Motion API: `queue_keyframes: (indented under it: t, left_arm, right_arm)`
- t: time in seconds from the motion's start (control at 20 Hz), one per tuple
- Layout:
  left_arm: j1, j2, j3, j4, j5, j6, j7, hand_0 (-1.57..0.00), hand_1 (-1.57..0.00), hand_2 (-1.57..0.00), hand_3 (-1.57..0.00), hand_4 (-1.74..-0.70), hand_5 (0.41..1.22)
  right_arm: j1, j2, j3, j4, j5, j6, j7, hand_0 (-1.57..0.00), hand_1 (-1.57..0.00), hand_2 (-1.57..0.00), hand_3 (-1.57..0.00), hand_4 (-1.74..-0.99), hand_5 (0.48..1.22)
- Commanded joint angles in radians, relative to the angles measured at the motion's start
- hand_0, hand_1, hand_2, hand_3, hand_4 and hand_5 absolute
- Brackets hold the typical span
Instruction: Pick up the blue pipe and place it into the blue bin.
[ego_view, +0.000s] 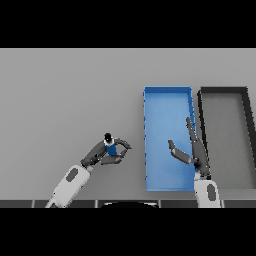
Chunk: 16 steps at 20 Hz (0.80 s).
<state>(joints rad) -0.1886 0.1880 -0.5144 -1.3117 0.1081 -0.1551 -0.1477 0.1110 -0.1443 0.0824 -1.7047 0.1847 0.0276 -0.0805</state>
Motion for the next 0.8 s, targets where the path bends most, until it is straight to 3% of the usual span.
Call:
queue_keyframes:
  t: [0.0,0.15,0.3,0.6,0.75]
  left_arm:
    - [0.009,-0.005,-0.004,-0.006,-0.005,0.01,0.003,-0.6,-0.75,-0.87,-0.91,-1.44,0.91]
    - [0.013,-0.022,-0.019,-0.009,-0.013,0.005,-0.013,-1.07,-1.15,-1.21,-1.19,-1.58,1.062]
    - [0.022,-0.015,-0.034,-0.037,-0.047,0.031,-0.026,-1.32,-1.36,-1.39,-1.38,-1.51,1.139]
    - [0.008,-0.046,-0.014,-0.112,-0.056,0.046,-0.08,-1.5,-1.51,-1.52,-1.52,-1.47,1.2]
    - [-0.018,-0.052,-0.002,-0.18,-0.037,0.032,-0.035,-1.54,-1.54,-1.55,-1.55,-1.47,1.21]
  right_arm:
    - [0.0,0.002,0.003,0.0,0.007,-0.004,-0.011,0.0,0.0,0.0,0.0,-1.219,0.657]
    - [-0.013,0.002,-0.003,0.008,-0.014,0.008,-0.014,0.0,0.0,0.0,0.0,-1.233,0.66]
    - [-0.011,0.004,0.0,0.005,-0.018,0.014,-0.014,0.0,0.0,0.0,0.0,-1.222,0.646]
    - [-0.031,-0.001,-0.013,0.019,-0.036,0.021,0.004,0.0,0.0,0.0,0.0,-1.229,0.633]
    - [-0.027,0.0,-0.003,0.016,-0.009,0.009,-0.001,0.0,0.0,0.0,0.0,-1.213,0.639]
